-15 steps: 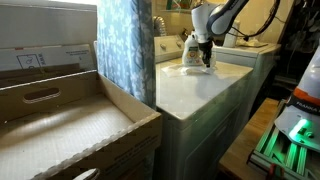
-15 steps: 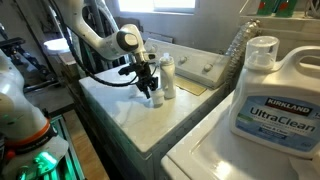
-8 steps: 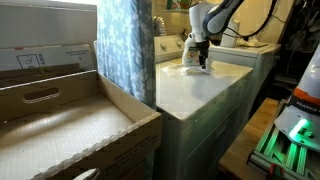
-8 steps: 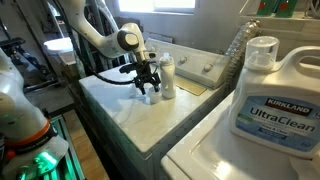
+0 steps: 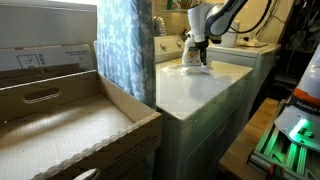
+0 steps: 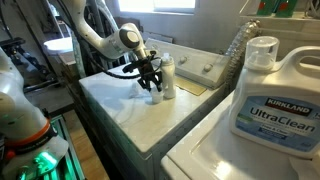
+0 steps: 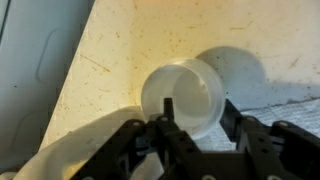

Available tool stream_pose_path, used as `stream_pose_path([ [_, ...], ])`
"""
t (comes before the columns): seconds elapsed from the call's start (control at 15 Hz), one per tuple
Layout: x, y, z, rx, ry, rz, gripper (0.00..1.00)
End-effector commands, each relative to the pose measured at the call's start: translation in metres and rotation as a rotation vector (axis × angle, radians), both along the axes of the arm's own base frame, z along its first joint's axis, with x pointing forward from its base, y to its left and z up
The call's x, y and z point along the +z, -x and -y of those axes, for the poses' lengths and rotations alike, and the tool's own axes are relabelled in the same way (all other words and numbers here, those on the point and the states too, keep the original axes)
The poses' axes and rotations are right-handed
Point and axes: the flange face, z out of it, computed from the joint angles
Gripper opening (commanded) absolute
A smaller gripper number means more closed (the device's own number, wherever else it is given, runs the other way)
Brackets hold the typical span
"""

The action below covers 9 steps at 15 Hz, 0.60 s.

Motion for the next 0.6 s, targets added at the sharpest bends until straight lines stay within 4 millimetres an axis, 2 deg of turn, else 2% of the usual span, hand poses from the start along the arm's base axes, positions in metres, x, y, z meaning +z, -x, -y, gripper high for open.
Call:
stream_pose_path([
  [0.0,0.0001,-0.0042,0.0063,0.063,0.086,-0.019,0.2],
  [0.13,-0.0005,-0.0059,0.0061,0.079,0.112,-0.025,0.06],
  [0.27,-0.002,-0.0068,0.0059,0.079,0.119,-0.033,0.03],
  [0.47,-0.0079,-0.0083,0.0053,0.076,0.099,-0.055,0.05],
  [0.53,-0.0028,-0.0056,0.0041,0.07,0.092,-0.031,0.05],
])
